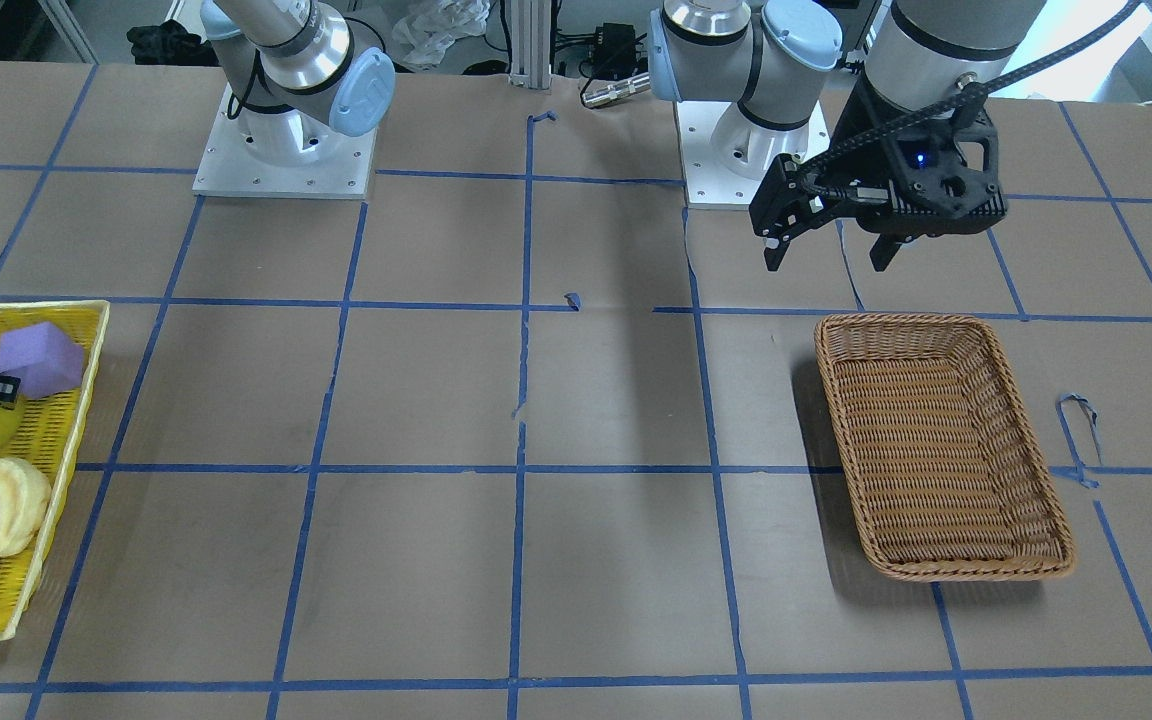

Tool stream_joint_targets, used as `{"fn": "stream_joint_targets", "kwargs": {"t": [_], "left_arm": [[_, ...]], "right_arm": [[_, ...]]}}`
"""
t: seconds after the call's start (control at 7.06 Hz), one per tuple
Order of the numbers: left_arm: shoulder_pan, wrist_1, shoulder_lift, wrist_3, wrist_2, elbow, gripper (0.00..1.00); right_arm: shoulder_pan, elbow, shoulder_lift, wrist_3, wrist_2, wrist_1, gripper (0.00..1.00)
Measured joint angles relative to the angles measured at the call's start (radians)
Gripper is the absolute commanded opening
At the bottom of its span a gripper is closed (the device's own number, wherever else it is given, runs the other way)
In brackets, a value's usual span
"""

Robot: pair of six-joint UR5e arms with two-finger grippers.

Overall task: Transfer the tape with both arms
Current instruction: 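Lower the right gripper and grasp the yellow tape roll's rim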

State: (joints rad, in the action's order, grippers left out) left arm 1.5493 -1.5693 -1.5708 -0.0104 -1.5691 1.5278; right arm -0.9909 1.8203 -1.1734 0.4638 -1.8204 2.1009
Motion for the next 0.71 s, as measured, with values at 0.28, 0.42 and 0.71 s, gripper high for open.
{"fn": "stream_joint_targets", "kwargs": {"t": [0.28, 0.42, 0.71], "left_arm": [[0.0, 0.0, 0.001, 0.0, 0.001, 0.0, 1.0], [0.0, 0.0, 0.001, 0.001, 0.001, 0.0, 1.0], [0.0, 0.0, 0.001, 0.001, 0.0, 0.0, 1.0]], "right_arm": [[0.0, -0.006, -0.009, 0.003, -0.002, -0.002, 0.0], [-0.002, -0.014, -0.027, 0.004, -0.001, -0.008, 0.0], [-0.027, -0.034, -0.095, 0.01, 0.008, -0.024, 0.0]]}}
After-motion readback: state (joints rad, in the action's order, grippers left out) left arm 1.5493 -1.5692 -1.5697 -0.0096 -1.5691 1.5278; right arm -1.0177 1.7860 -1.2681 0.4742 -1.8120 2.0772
